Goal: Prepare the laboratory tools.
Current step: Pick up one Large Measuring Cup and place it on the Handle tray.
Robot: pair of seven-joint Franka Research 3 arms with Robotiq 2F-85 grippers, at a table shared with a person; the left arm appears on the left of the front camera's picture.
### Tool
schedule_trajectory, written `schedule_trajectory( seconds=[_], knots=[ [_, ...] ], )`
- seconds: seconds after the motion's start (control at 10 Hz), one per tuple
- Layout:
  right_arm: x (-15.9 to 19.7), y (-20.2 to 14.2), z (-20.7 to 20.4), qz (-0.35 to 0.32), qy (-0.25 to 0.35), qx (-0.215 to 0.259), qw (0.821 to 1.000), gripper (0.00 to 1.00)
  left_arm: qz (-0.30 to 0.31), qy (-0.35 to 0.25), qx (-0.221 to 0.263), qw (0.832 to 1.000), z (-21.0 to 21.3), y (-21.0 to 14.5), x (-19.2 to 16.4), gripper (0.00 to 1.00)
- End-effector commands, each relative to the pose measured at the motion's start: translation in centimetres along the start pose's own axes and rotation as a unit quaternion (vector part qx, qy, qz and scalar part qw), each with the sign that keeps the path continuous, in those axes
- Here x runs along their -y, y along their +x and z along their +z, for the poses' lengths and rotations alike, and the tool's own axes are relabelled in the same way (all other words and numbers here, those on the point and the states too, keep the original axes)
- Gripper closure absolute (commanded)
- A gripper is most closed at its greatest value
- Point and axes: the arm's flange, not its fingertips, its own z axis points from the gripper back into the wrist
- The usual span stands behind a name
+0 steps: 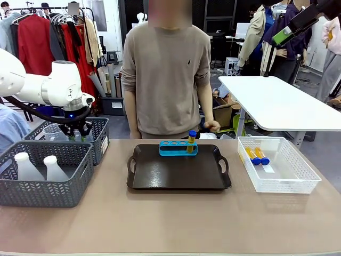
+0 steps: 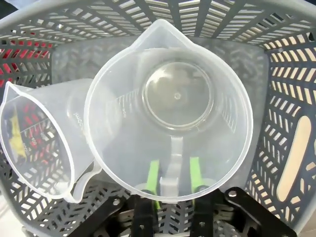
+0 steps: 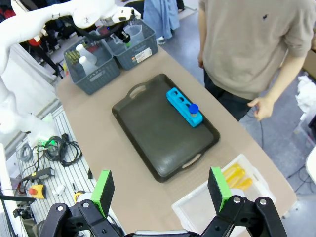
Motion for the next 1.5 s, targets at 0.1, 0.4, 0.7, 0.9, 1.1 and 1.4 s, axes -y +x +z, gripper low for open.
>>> schedule_trajectory(
  seconds=[0.1,0.4,0.7,0.9,1.1,1.4],
  knots=[
    [-0.2,0.1,0.1,0.000,-0.003,0.001,1.000,0.00,-0.002,0.002,0.003,1.000,0.7,0.0,-0.7,1.00],
    [-0.2,0.1,0.1,0.000,-0.003,0.001,1.000,0.00,-0.002,0.001,0.023,1.000,2.6,-0.2,-0.9,1.00],
    [-0.2,0.1,0.1,0.000,-0.003,0.001,1.000,0.00,-0.041,-0.034,0.040,0.998,8.8,-1.0,-1.8,1.00],
    [-0.2,0.1,0.1,0.000,-0.003,0.001,1.000,0.00,-0.078,-0.036,0.050,0.995,13.1,-2.3,-1.8,1.00],
    [-0.2,0.1,0.1,0.000,-0.003,0.001,1.000,0.00,-0.140,-0.055,0.043,0.988,16.3,-3.9,-1.6,1.00],
    [-0.2,0.1,0.1,0.000,-0.003,0.001,1.000,0.00,-0.229,-0.060,0.044,0.971,21.4,-5.8,-1.4,1.00]
  ],
)
